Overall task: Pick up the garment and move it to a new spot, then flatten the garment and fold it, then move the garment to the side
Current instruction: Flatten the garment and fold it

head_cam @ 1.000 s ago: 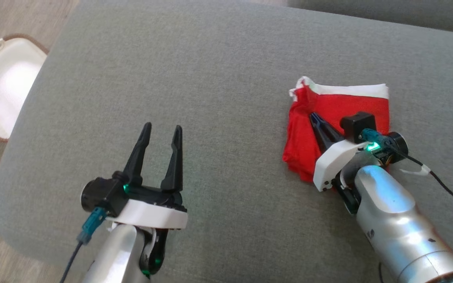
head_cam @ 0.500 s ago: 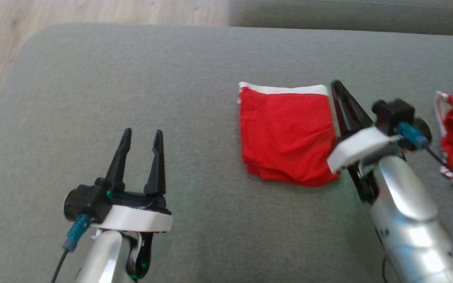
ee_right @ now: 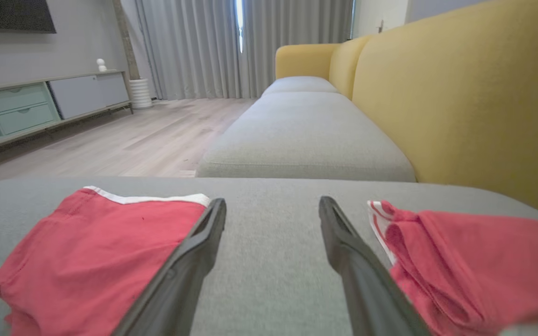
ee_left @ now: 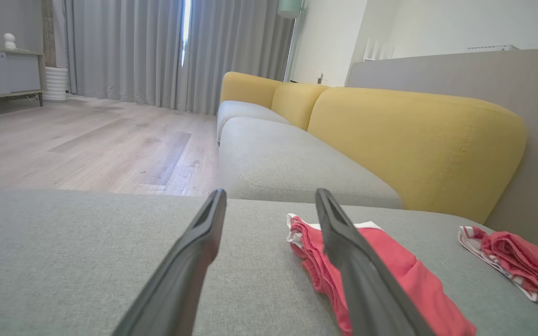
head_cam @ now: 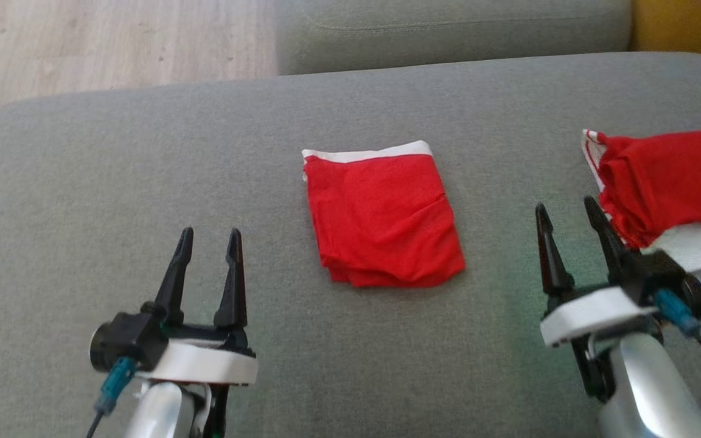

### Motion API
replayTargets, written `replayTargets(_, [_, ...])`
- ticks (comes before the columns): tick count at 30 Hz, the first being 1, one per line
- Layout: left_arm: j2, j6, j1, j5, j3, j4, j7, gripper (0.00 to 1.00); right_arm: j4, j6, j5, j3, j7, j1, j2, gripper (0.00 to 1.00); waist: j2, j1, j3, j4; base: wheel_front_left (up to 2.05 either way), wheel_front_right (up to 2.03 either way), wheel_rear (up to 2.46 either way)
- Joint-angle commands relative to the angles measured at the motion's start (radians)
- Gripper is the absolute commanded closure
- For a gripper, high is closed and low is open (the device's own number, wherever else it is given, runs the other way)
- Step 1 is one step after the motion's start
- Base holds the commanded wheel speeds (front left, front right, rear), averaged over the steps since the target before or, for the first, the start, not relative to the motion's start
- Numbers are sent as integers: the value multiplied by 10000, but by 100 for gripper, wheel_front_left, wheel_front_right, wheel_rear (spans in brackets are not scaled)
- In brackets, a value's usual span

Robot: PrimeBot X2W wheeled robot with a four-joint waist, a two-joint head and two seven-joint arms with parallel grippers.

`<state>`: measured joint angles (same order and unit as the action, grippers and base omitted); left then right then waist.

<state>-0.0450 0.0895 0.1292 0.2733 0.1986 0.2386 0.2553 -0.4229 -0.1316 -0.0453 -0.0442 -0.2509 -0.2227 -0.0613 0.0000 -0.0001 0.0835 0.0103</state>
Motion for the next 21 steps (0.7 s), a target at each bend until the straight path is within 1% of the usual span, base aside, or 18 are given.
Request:
replayTargets(1, [-53, 24, 186, 21, -342, -310, 65, 0, 413, 9, 6, -158, -108, -179, 90, 0, 0, 1, -21, -44, 0, 0, 0])
replayTargets(7, [-53, 21, 103, 57, -449, -305, 65, 0, 896, 9, -304, -240, -108, 203, 106, 0, 0, 1, -12, -121, 0, 0, 0])
replayTargets(15, [-53, 7, 139, 86, -436, -394, 65, 0, 963, 9, -443, -321, -108, 218, 109, 0, 0, 1, -65, -81, 0, 0, 0])
replayTargets(21, [-53, 15, 160, 100, -345, -450, 65, 0, 979, 9, -444, -274, -108, 204, 109, 0, 0, 1, 15, 113, 0, 0, 0])
